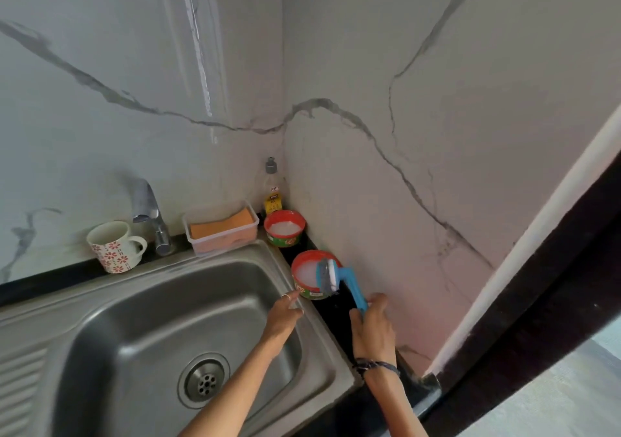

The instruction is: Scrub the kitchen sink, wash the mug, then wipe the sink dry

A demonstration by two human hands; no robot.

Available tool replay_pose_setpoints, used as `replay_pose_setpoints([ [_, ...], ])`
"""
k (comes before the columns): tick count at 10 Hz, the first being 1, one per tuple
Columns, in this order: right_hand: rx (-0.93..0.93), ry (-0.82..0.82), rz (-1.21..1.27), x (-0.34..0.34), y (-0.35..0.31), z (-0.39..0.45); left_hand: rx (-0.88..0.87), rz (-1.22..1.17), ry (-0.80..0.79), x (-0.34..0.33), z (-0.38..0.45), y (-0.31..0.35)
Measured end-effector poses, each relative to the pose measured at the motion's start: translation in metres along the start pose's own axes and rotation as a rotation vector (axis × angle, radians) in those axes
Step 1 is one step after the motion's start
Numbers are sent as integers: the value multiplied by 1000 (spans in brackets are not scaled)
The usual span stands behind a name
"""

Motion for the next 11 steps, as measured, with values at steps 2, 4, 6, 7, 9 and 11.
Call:
replay_pose_setpoints([
  [2,92,63,-52,-5,-32,18,-5,43,-82,-15,3,2],
  [4,119,61,-232,-32,-40,52,11,187,-162,-29,2,1],
  [6,261,40,-447,-61,-37,66,-24,268,-234,-42,7,5],
  [7,278,33,-430,-62,-37,71,-50,333,-229,-41,13,7],
  [9,275,-40,-418,-81,-38,81,-98,589,-292,-19,35,2],
  [11,450,234,-385,-74,-67,67,-182,507,-213,-5,28,9],
])
Point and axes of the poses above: each hand's wrist, its own z-axis towards the middle knuckle, its own x-axis out of the back of the hand, y = z × x, the point moved 10 cm from there along z, towards the middle knuckle, and after that the axes turned 14 degrees about -x, right-handed, at the moved point
